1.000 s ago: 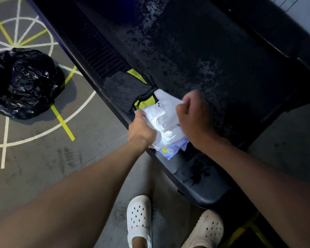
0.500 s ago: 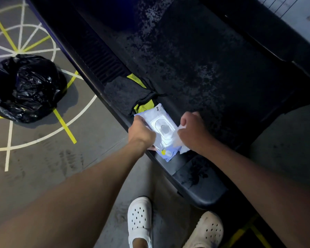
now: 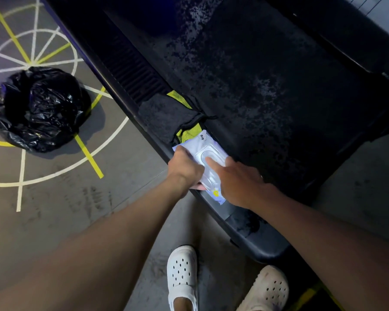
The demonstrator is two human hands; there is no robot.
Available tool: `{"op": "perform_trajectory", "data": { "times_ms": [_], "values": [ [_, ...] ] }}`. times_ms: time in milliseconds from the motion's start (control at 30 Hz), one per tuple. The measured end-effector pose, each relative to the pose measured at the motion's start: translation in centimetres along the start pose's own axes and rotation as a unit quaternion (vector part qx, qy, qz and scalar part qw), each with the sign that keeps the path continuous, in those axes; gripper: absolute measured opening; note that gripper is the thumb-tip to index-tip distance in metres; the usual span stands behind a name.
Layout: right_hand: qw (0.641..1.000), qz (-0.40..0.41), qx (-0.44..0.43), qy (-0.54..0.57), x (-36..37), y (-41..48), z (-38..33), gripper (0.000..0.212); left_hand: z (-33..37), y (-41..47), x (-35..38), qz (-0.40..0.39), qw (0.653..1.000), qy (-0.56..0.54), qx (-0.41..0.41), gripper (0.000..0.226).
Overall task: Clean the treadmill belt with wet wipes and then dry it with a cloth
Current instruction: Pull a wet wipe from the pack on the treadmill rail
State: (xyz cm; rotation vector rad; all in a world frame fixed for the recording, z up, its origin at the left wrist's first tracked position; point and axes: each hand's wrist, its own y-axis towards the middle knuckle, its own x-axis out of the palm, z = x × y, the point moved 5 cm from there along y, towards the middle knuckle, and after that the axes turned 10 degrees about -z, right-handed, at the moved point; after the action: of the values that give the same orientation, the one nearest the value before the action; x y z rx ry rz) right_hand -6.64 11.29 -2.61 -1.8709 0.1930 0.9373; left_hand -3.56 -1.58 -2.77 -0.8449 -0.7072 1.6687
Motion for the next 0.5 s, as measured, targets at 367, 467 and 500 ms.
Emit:
{"op": "perform_trajectory", "data": {
  "times_ms": [367, 467, 500],
  "values": [
    [0.941, 0.080, 0.078, 0.318, 0.1, -0.4, 2.8, 0.035, 0.8, -0.3, 0.5, 0.022, 0.995, 0.067, 0.064, 0.019],
    [0.917, 0.089, 0.090, 0.379, 0.6, -0.5, 3.1, 0.040, 1.3, -0.4, 0.9, 0.044, 0.980, 0.134, 0.143, 0.033],
    [0.913, 0.091, 0.096, 0.386, 0.7, -0.4, 3.1, 0.044, 1.3, -0.5, 1.2, 0.035, 0.971, 0.167, 0.165, 0.034]
  ]
}}
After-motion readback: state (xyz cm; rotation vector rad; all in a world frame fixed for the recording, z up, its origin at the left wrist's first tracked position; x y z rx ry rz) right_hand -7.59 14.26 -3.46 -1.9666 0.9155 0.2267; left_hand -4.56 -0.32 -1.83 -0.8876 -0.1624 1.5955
